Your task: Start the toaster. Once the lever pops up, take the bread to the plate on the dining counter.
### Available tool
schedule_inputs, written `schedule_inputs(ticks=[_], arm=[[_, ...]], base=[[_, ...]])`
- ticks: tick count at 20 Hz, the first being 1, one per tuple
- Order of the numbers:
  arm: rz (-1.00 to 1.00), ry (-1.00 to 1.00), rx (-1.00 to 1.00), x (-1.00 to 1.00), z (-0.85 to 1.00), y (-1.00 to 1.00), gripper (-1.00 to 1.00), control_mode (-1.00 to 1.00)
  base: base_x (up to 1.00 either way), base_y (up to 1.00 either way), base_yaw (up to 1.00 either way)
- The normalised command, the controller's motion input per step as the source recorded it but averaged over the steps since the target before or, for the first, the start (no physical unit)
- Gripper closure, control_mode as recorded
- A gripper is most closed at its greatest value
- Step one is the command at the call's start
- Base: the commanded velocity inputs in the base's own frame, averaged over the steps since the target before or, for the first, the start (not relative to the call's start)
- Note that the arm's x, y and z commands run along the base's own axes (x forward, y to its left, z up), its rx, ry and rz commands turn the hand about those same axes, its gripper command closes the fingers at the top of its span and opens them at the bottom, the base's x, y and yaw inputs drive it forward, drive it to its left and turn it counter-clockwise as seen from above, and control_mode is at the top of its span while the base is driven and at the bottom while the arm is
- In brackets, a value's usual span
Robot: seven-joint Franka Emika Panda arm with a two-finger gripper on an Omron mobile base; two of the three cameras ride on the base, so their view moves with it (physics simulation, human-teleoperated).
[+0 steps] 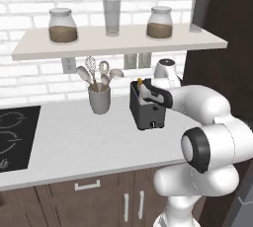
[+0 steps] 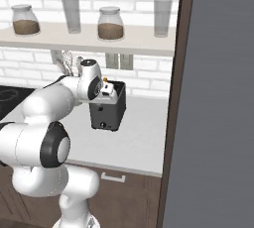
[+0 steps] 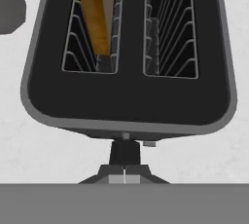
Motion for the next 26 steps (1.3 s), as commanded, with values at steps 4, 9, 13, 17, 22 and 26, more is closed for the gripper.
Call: schedule_inputs(ticks=[4,9,13,17,22,26], arm=[[0.00,0.00,0.00,0.21,-0.16,0.00,1.00,-1.00],[0.00,0.00,0.00,0.15,-0.18,0.00,1.00,-1.00],[0.00,0.00,0.00,0.00,-0.25,0.00,1.00,-1.00],[0.00,0.00,0.00,0.00,-0.27,0.00,1.00,-1.00],[0.00,0.00,0.00,0.00,-0.33,0.00,1.00,-1.00],[0.00,0.00,0.00,0.00,-0.47,0.00,1.00,-1.00]], base=[[0.00,0.00,0.00],[0.00,0.00,0.00],[0.00,0.00,0.00],[0.00,0.00,0.00],[0.00,0.00,0.00],[0.00,0.00,0.00]])
